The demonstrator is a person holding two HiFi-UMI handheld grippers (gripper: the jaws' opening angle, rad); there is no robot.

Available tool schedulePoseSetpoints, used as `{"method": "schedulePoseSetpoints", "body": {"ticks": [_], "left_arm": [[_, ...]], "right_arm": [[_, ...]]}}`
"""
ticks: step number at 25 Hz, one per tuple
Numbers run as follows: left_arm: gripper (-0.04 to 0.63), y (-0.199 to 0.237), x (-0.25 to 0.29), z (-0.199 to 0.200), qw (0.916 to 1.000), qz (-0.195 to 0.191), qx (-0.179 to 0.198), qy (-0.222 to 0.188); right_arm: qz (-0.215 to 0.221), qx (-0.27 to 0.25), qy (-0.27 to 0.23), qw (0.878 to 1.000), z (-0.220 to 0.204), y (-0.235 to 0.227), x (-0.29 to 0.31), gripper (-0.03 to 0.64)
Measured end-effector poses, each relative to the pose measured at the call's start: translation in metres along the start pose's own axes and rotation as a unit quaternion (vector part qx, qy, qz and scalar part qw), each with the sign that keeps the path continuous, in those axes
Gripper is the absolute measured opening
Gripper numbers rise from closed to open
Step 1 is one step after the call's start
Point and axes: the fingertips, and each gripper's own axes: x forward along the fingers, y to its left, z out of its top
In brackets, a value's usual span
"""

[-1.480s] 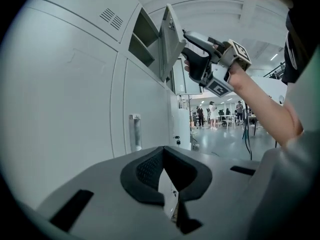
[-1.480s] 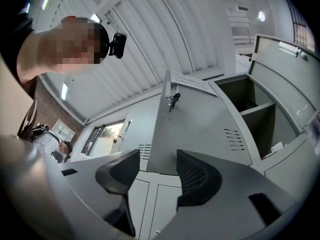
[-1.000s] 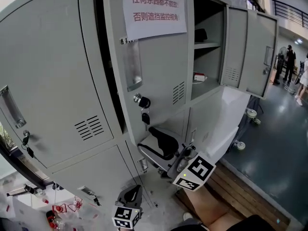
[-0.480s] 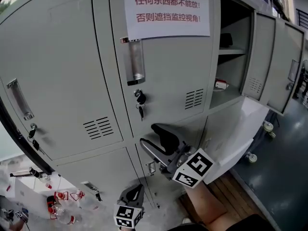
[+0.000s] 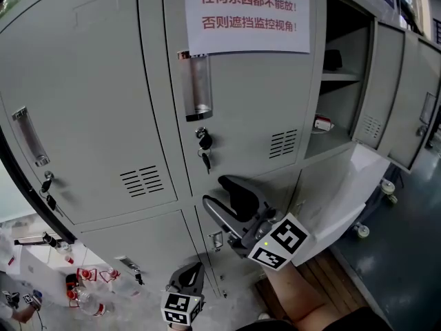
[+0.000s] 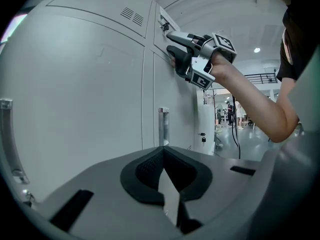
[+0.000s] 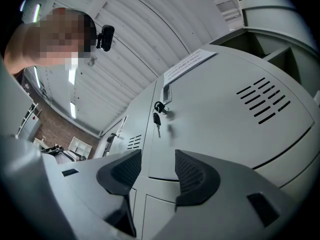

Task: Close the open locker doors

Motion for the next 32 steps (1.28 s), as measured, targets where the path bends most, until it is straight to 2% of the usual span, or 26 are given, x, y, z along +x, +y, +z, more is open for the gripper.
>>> {"method": "schedulePoseSetpoints", "body": {"ticks": [7,14,18,21,24,26,28,32], "left_arm": [[0.017,-0.02,0.006,0.006,0.9988,-0.045,0.017,-0.003],[0.017,-0.064,0.025,0.008,0.9914,-0.125,0.038,-0.003],[0.017,-0.087,0.026,0.006,0.9837,-0.174,0.046,-0.002],[0.017,-0.055,-0.024,-0.012,0.9771,-0.207,0.048,0.003],[0.017,-0.005,-0.089,-0.032,0.97,-0.237,0.051,0.005],[0.017,0.011,-0.114,-0.038,0.9654,-0.255,0.054,0.005],[0.017,0.001,-0.108,-0.035,0.9606,-0.271,0.06,0.003],[0.017,-0.039,-0.067,-0.018,0.9526,-0.295,0.075,-0.002]], "right_arm": [[-0.045,-0.012,0.015,0.999,0.0,-0.006,-0.031,0.219],[-0.14,-0.034,0.033,0.989,0.004,-0.03,-0.1,0.219],[-0.195,-0.041,0.043,0.979,0.005,-0.034,-0.138,0.218],[-0.238,-0.049,0.05,0.969,-0.009,0.018,-0.123,0.218],[-0.282,-0.061,0.053,0.956,-0.028,0.087,-0.094,0.218],[-0.308,-0.069,0.054,0.947,-0.031,0.113,-0.09,0.218],[-0.332,-0.078,0.053,0.939,-0.023,0.107,-0.11,0.218],[-0.375,-0.094,0.044,0.921,0.005,0.066,-0.17,0.218]]}}
